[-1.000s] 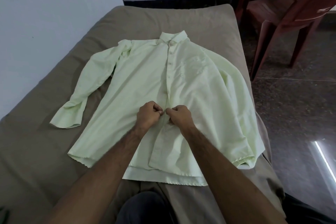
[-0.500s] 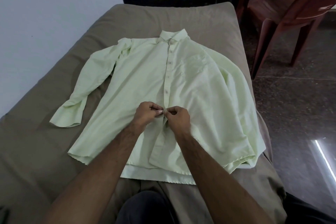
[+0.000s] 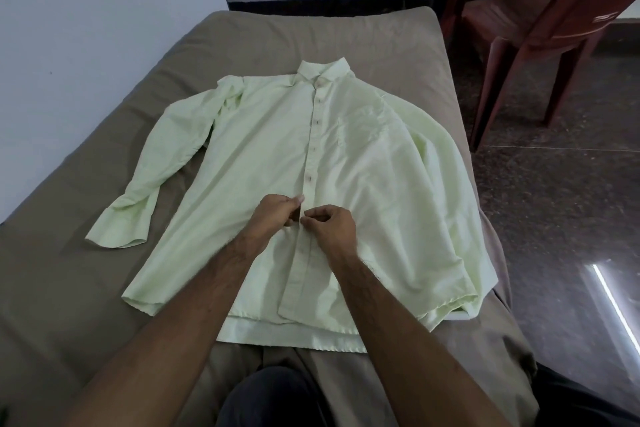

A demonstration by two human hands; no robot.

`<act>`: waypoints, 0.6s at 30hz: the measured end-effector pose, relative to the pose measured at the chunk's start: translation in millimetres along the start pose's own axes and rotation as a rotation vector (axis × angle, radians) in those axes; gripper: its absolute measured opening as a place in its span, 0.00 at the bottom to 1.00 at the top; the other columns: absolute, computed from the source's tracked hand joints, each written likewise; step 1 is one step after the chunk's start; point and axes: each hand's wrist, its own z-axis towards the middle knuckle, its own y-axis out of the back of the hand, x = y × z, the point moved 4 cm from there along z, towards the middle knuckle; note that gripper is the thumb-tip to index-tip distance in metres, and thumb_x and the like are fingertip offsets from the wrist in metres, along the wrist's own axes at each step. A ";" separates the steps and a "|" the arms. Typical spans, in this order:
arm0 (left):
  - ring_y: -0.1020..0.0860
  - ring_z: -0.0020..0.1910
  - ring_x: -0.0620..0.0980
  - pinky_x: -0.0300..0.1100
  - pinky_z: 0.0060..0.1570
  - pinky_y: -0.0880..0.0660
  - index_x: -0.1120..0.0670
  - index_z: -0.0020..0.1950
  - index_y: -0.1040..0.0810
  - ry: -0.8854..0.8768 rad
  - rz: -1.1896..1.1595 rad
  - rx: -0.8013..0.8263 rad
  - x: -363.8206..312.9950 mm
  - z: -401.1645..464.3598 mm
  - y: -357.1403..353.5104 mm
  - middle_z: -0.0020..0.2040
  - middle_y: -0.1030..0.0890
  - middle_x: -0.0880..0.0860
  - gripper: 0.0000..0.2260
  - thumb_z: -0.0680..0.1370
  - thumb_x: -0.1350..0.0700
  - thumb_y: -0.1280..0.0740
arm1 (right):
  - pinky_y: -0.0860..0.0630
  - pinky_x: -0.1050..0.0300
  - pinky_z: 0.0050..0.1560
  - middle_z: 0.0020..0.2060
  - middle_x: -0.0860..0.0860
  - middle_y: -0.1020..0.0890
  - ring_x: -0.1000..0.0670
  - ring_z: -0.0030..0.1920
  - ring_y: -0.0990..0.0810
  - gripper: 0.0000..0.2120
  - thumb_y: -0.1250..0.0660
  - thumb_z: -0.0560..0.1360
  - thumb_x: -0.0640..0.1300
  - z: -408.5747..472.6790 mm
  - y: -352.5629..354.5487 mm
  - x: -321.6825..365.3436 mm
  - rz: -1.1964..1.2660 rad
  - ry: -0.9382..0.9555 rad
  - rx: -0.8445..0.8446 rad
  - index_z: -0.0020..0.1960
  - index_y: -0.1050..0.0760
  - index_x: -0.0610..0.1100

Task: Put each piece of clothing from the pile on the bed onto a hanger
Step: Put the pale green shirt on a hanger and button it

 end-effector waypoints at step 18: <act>0.23 0.41 0.47 0.50 0.57 0.23 0.54 0.49 0.27 -0.079 -0.033 -0.110 13.1 -0.7 -7.2 0.37 0.23 0.51 0.13 0.73 0.67 0.27 | 0.24 0.57 0.44 0.43 0.55 0.16 0.53 0.47 0.18 0.09 0.29 0.73 0.52 15.0 -1.3 3.2 -0.271 -0.017 -0.025 0.48 0.20 0.47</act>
